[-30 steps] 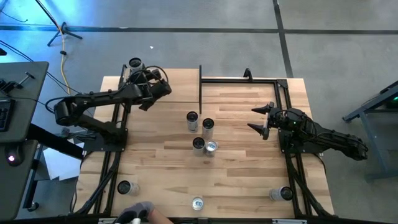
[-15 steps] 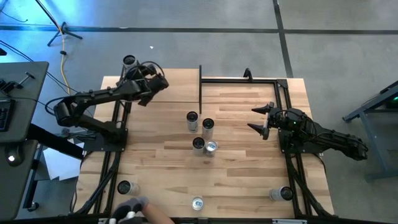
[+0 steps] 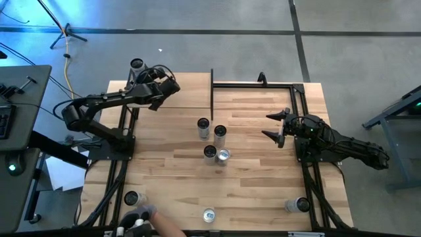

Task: Place canned beverage on shelf
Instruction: Put the top white pink soda can on the shelf

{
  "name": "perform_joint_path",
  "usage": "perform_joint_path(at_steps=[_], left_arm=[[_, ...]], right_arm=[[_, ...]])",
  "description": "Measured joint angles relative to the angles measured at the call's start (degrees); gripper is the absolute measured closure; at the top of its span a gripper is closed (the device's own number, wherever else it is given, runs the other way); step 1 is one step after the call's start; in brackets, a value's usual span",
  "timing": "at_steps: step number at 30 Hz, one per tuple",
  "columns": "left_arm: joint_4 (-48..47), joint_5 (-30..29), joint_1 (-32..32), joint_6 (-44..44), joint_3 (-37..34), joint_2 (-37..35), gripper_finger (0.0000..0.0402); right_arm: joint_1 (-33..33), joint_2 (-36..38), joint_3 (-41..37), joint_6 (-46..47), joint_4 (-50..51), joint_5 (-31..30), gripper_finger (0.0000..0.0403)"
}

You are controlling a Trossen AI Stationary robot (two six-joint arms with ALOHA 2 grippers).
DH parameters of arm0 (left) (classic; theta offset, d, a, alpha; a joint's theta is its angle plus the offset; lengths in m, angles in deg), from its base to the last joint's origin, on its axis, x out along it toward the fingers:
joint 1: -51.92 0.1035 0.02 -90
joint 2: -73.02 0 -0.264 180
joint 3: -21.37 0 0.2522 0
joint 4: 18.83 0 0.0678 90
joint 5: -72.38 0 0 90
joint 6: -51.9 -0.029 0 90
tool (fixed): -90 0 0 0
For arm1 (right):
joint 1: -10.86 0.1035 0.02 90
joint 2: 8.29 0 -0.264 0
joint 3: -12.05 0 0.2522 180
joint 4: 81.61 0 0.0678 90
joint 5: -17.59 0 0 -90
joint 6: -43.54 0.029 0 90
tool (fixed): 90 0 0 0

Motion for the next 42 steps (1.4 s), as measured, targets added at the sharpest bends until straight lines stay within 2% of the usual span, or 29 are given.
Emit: perform_joint_path(at_steps=[7,18,31,42], left_arm=[[0.5,0.98,0.38,0.41,0.0,-0.68,0.0198],[1.11,1.21,2.46,0.28,0.0,-0.81,0.0154],[1.46,1.17,2.49,0.11,0.0,-0.81,0.0151],[2.97,0.97,2.49,-3.67,0.0,-0.81,0.0151]], right_arm=[[0.02,0.0,0.0,0.01,0.0,0.01,0.0016],[0.01,0.0,0.0,0.0,0.0,0.01,0.0016],[0.01,0.0,0.0,0.01,0.0,0.01,0.0016],[0.02,0.0,0.0,-0.01,0.0,-0.01,0.0016]])
